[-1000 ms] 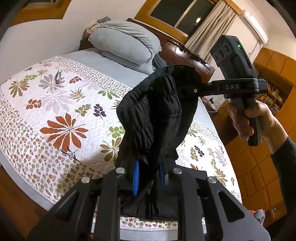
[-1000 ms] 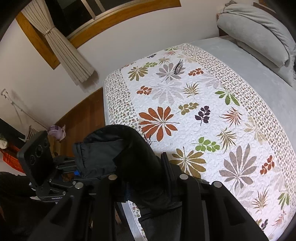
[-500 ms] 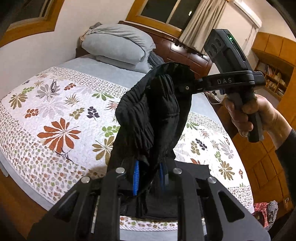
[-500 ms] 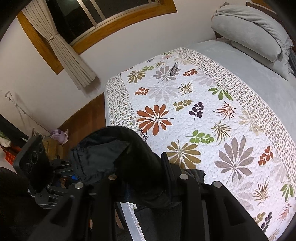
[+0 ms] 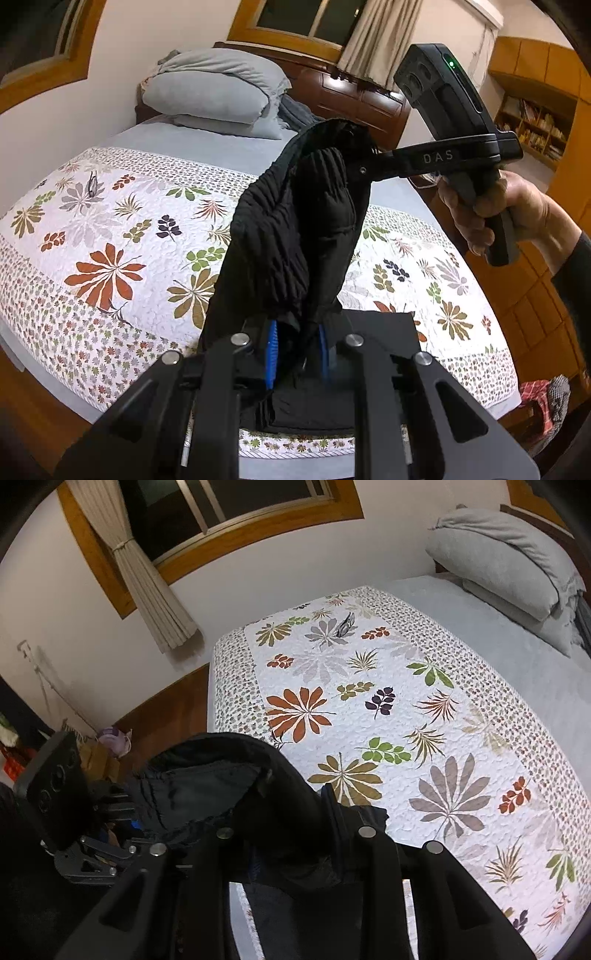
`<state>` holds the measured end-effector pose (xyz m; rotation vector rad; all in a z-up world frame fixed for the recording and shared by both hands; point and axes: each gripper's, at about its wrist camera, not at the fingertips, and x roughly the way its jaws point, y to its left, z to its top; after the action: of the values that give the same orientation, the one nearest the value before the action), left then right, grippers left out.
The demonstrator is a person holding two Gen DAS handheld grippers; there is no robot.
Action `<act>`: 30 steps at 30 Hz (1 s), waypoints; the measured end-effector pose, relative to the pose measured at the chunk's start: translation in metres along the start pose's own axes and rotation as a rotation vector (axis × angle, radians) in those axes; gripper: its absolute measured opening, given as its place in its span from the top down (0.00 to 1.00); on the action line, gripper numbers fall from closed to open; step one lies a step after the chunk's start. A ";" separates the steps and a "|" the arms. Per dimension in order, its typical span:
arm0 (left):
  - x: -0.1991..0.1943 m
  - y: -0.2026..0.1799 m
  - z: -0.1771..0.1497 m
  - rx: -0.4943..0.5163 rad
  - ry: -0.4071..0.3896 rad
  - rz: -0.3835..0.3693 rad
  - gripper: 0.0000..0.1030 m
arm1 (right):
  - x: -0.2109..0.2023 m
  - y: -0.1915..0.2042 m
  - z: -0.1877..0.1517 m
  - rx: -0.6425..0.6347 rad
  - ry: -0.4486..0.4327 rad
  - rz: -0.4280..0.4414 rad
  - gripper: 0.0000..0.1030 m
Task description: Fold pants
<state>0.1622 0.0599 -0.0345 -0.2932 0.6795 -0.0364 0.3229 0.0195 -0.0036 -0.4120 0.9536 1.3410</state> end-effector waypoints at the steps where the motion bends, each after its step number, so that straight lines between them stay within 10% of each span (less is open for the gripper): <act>1: 0.001 -0.002 0.000 0.005 0.003 0.000 0.85 | 0.000 0.000 0.000 0.000 0.000 0.000 0.72; 30: 0.064 -0.120 -0.046 0.410 0.186 0.026 0.85 | -0.042 -0.038 -0.115 -0.215 -0.053 -0.122 0.72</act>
<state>0.1909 -0.0751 -0.0749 0.1151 0.8419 -0.1774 0.3216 -0.1009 -0.0475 -0.5861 0.7309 1.3410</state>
